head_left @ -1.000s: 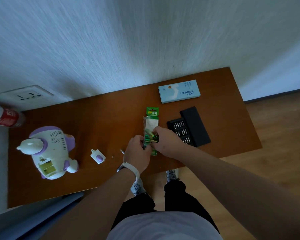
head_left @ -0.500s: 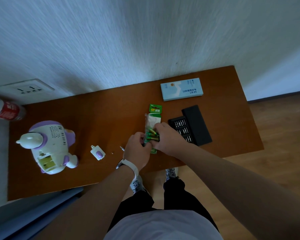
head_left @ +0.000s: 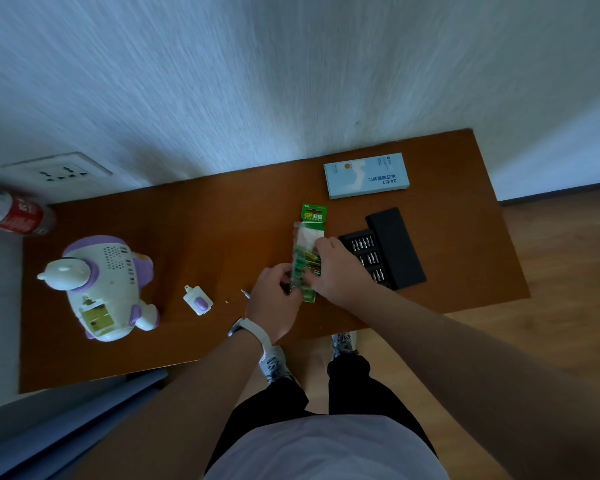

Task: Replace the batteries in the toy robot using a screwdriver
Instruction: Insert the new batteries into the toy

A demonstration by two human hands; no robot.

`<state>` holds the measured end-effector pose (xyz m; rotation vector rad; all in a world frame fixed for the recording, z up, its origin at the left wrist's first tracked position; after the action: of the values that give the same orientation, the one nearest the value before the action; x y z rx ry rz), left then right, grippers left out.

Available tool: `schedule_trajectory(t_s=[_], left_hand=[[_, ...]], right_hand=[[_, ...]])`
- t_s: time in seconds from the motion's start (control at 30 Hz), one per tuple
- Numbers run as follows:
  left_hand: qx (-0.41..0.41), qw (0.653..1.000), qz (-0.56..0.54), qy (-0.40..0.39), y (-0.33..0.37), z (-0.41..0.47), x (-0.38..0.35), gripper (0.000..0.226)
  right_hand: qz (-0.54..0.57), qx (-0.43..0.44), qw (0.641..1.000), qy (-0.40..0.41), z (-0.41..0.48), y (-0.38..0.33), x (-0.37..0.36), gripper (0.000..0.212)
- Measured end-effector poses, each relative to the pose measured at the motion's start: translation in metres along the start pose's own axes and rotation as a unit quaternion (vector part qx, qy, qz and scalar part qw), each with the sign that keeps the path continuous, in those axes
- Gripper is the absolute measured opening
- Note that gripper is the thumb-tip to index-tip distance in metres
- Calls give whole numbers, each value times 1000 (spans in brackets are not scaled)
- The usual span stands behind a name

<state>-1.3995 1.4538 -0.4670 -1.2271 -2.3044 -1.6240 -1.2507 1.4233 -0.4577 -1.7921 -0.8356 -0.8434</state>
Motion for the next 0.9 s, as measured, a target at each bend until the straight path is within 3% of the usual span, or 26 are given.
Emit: schedule_trajectory(t_s=[0.23, 0.53, 0.7, 0.9], left_hand=[[0, 1000, -3, 1, 0, 0, 0, 32], [-5, 1000, 5, -14, 3, -1, 3, 34], [-7, 1000, 10, -8, 2, -2, 4, 31], [1, 1000, 9, -2, 5, -4, 3, 36]], right_hand=[[3, 7, 999, -45, 5, 1, 2, 60], [-4, -32, 999, -3, 7, -3, 2, 55], [2, -37, 999, -35, 7, -4, 2, 68], [19, -71, 997, -12, 9, -5, 1, 52]])
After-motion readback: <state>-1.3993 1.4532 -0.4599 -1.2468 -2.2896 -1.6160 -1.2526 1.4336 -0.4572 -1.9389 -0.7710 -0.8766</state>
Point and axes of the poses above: each hand's wrist, its own z-axis towards the middle knuckle, its own x-axis out of the back of the hand, y = z × x, the point moved 2 cm from there along z, towards the middle knuckle, and after that the axes turned 11 degrees about -z, right-handed, at the moved point
